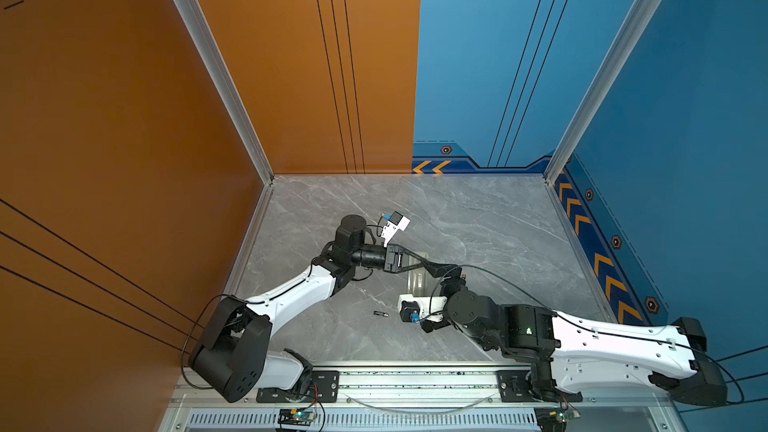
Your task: Load the batteries into the remote control
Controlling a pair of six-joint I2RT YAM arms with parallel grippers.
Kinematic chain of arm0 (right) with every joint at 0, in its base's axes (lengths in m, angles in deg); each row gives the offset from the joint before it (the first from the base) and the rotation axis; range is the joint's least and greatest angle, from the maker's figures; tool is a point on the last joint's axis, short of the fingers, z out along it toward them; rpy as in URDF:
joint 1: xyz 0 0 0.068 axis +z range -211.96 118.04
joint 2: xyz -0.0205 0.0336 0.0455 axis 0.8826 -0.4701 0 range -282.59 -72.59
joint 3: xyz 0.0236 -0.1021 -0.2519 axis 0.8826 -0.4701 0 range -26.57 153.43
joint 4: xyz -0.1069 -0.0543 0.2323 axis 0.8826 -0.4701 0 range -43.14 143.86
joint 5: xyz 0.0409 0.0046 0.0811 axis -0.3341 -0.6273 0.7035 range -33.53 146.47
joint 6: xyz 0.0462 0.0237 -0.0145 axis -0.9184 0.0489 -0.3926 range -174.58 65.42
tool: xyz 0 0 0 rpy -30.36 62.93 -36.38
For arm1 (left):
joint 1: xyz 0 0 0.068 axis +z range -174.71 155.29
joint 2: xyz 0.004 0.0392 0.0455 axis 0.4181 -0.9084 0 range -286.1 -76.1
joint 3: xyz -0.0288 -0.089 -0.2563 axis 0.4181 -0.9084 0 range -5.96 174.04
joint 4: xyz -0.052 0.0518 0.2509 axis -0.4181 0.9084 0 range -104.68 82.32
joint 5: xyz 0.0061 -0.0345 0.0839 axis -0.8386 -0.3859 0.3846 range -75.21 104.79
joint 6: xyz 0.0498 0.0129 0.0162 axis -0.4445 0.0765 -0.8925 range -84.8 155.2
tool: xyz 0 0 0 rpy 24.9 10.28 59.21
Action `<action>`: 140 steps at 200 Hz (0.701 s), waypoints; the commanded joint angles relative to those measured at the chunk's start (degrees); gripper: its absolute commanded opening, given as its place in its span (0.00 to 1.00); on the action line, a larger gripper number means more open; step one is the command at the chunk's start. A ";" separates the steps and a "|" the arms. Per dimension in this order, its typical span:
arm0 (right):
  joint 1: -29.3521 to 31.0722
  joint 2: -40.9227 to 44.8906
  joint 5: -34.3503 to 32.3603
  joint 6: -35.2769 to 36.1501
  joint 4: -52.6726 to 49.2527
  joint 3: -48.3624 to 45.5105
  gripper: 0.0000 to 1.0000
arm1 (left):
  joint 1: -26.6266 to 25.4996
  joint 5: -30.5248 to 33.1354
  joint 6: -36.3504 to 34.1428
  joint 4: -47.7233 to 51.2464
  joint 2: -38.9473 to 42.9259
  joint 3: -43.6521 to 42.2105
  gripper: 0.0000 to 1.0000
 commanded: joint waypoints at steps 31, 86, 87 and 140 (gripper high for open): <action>-0.24 1.56 -4.61 0.84 3.93 -0.60 1.00 | 0.36 -2.88 0.47 0.64 -0.80 -0.84 0.00; -0.13 1.82 -4.80 1.10 4.20 -0.73 1.00 | 0.63 -2.76 0.51 0.64 -0.89 -0.88 0.00; -0.13 1.82 -4.80 1.10 4.20 -0.73 1.00 | 0.58 -2.77 0.49 0.64 -0.89 -0.82 0.00; 0.18 1.97 -4.80 1.16 4.29 -0.82 1.00 | 0.72 -2.80 0.56 0.64 -0.89 -0.87 0.00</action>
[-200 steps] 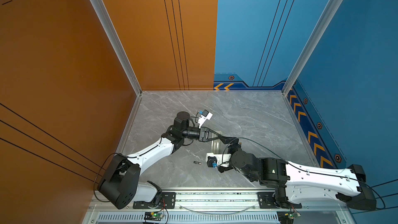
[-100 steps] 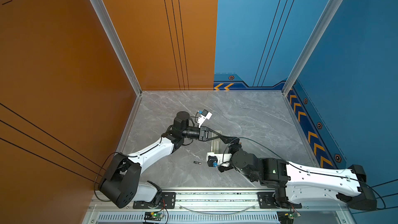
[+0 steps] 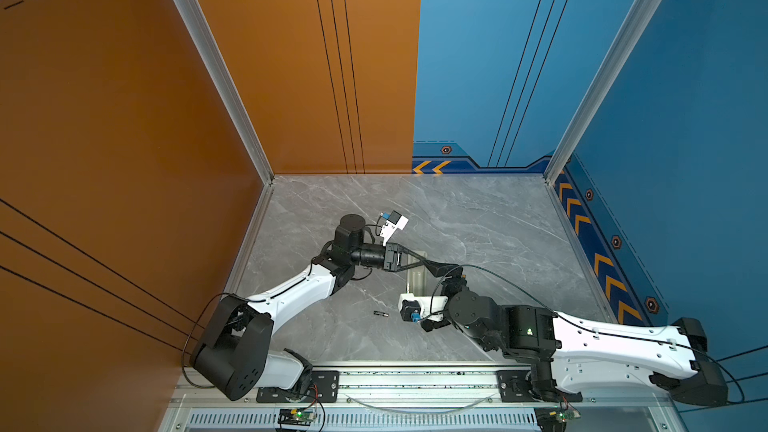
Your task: Load the batteries into the remote control
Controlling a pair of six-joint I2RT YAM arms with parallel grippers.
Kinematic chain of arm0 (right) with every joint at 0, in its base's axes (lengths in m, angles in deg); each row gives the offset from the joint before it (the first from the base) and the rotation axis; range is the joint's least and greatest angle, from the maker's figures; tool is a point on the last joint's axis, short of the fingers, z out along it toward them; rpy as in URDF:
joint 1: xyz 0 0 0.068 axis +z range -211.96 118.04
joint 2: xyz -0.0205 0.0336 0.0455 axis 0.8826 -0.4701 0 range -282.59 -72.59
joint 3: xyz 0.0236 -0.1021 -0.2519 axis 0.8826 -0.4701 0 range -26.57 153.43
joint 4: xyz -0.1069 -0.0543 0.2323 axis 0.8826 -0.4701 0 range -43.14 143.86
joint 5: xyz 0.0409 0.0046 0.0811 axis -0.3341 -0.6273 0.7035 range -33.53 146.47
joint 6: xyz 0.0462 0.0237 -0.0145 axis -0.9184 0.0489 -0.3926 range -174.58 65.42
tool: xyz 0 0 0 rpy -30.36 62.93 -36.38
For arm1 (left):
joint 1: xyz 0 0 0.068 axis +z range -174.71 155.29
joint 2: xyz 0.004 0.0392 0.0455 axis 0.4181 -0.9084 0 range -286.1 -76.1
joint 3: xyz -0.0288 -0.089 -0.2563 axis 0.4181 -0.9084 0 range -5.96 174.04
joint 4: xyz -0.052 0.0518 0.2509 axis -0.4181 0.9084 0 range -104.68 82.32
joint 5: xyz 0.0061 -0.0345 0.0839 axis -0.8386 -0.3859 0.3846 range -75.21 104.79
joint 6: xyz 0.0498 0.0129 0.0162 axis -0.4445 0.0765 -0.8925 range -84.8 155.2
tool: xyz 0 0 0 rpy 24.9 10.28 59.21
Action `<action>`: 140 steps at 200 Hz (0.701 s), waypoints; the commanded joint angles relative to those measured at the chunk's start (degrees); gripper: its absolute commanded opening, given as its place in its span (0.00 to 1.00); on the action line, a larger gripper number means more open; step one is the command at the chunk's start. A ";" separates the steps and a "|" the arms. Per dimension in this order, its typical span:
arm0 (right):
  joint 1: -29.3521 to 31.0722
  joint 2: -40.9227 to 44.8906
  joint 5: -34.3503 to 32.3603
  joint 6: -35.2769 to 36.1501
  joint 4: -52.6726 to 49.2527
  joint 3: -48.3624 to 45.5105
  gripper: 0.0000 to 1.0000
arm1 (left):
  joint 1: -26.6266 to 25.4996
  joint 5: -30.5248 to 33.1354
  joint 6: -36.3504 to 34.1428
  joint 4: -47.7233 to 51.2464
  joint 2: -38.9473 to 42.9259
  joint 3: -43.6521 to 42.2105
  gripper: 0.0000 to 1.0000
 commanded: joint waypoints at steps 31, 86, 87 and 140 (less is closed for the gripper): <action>-0.03 1.76 -3.66 0.93 2.96 -0.40 1.00 | -0.03 -2.86 0.27 0.66 -0.37 -0.93 0.00; -0.06 1.76 -3.40 1.01 2.93 -0.47 1.00 | 0.03 -2.86 0.23 0.66 -0.38 -0.79 0.00; -0.06 1.76 -3.40 1.01 2.93 -0.47 1.00 | 0.03 -2.87 0.23 0.66 -0.37 -0.82 0.00; -0.09 1.76 -3.22 1.02 2.91 -0.53 1.00 | 0.28 -2.96 0.23 0.66 -0.39 -0.76 0.00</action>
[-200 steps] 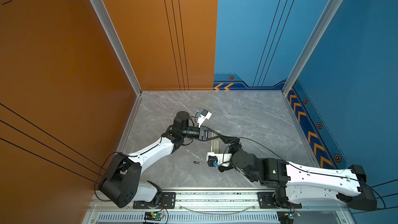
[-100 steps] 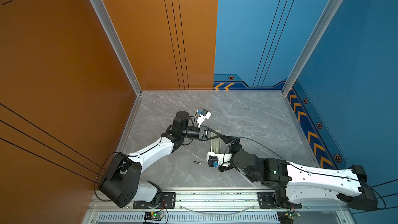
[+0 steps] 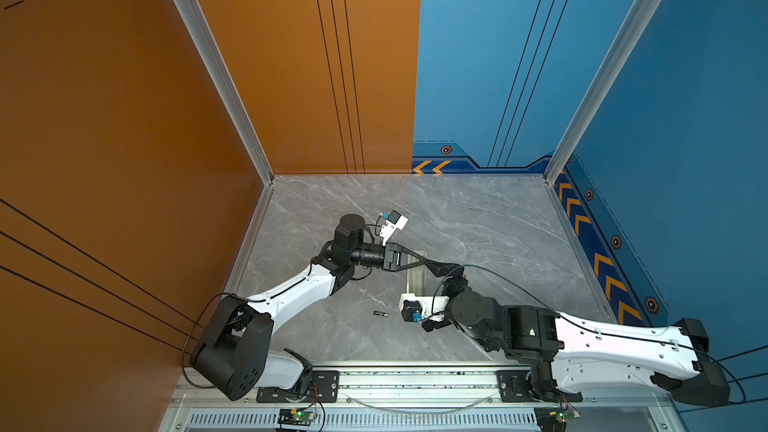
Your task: Load the batteries into the remote control
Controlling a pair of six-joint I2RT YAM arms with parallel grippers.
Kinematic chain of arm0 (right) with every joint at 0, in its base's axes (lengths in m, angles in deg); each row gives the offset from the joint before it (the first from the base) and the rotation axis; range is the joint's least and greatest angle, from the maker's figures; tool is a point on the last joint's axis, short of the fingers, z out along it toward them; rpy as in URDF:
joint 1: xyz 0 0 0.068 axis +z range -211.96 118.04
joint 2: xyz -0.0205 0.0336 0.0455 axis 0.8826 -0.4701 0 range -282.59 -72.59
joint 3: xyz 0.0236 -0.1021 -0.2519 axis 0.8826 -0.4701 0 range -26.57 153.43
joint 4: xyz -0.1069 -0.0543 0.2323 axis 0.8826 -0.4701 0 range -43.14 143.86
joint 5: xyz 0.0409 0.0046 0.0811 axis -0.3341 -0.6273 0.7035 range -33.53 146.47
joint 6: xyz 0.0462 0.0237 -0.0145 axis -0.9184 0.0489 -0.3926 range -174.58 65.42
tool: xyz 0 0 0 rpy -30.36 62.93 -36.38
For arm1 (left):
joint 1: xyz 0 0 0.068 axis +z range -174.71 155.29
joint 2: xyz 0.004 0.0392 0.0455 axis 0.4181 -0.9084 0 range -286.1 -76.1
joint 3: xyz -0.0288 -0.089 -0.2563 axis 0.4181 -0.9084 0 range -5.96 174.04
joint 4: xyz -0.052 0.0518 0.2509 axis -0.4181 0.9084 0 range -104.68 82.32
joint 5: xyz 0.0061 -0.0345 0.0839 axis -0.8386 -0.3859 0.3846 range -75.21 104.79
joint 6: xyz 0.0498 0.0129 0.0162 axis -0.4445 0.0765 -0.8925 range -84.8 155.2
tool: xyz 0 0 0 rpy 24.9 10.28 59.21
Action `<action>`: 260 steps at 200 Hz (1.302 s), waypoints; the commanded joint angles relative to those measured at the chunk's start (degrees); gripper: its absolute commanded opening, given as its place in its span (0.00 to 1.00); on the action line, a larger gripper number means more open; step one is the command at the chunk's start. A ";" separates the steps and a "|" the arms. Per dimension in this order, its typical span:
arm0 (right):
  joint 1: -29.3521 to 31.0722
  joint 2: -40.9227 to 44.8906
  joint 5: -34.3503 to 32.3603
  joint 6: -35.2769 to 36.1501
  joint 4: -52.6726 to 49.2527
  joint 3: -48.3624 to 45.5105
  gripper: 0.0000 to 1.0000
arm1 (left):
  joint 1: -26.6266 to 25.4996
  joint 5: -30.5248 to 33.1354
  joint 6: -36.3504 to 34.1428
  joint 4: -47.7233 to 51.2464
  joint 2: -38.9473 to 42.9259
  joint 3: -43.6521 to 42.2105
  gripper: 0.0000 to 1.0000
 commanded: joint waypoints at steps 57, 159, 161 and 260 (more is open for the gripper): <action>-0.26 1.41 -2.56 0.74 2.58 -0.54 1.00 | 0.23 -3.00 0.22 0.66 -0.58 -0.70 0.00; -0.21 1.26 -1.39 0.47 1.88 -0.65 1.00 | 0.27 -3.08 0.23 0.66 -0.44 -0.63 0.00; -0.21 1.26 -1.31 0.43 1.84 -0.58 1.00 | 0.27 -3.06 0.23 0.66 -0.45 -0.63 0.00; -0.14 0.82 0.20 -0.15 0.69 -0.56 1.00 | 0.36 -3.07 0.22 0.66 -0.14 -0.68 0.00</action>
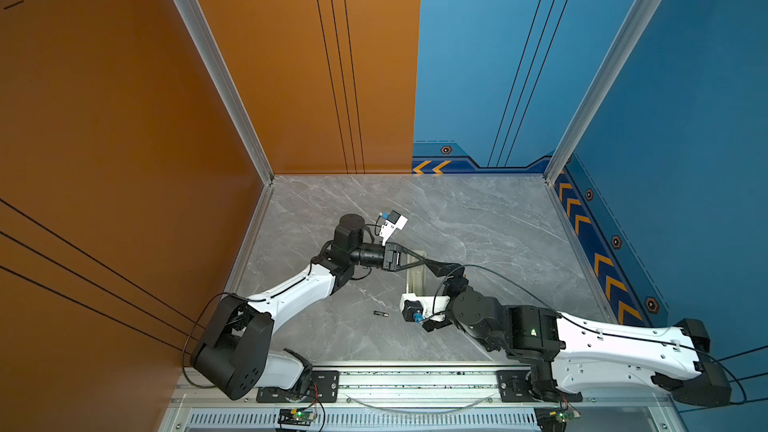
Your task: Load the batteries into the remote control
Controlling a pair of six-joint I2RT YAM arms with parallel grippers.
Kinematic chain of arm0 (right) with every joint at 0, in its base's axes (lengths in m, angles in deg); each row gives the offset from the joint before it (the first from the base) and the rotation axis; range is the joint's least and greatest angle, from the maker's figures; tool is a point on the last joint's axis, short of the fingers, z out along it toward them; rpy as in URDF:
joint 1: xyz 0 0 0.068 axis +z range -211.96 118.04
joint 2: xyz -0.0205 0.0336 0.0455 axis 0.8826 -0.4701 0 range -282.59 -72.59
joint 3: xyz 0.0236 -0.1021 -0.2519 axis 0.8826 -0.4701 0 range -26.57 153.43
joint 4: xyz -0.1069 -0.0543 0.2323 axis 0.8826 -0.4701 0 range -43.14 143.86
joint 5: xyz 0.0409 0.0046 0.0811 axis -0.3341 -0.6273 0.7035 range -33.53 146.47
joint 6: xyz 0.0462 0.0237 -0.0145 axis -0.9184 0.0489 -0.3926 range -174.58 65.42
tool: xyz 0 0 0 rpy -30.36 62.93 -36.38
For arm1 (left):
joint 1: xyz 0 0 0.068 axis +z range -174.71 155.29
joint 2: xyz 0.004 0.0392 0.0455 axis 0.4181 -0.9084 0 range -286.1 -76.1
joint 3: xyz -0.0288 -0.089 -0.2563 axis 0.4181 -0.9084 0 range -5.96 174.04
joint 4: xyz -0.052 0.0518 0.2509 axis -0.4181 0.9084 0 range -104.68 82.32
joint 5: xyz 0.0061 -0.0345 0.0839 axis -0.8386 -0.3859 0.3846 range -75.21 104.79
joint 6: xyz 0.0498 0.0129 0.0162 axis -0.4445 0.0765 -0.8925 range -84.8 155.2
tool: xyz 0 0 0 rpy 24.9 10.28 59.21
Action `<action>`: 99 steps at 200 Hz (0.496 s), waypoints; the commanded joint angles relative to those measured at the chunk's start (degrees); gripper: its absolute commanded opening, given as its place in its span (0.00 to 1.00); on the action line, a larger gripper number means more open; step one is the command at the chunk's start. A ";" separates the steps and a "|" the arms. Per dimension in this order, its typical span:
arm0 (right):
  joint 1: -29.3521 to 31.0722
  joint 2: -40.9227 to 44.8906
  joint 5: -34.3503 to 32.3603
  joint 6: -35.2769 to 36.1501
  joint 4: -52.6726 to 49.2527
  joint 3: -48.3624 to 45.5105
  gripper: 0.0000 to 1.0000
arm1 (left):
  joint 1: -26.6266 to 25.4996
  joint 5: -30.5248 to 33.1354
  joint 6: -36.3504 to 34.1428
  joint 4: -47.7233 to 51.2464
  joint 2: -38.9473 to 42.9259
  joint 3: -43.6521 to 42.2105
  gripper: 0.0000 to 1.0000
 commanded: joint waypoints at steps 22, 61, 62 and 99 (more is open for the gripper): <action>-0.06 0.40 -0.07 -0.10 0.51 -0.50 1.00 | 0.14 -2.87 0.25 0.62 0.03 -0.71 0.00; 0.22 0.64 0.65 -0.02 0.09 -0.65 1.00 | 0.23 -2.81 0.25 0.62 0.12 -0.77 0.00; 0.27 0.65 0.68 -0.01 0.04 -0.66 1.00 | 0.21 -2.76 0.25 0.58 0.12 -0.79 0.00; 0.44 0.73 2.09 -0.18 -0.88 -0.67 1.00 | 0.34 -2.75 0.16 0.62 0.14 -0.74 0.00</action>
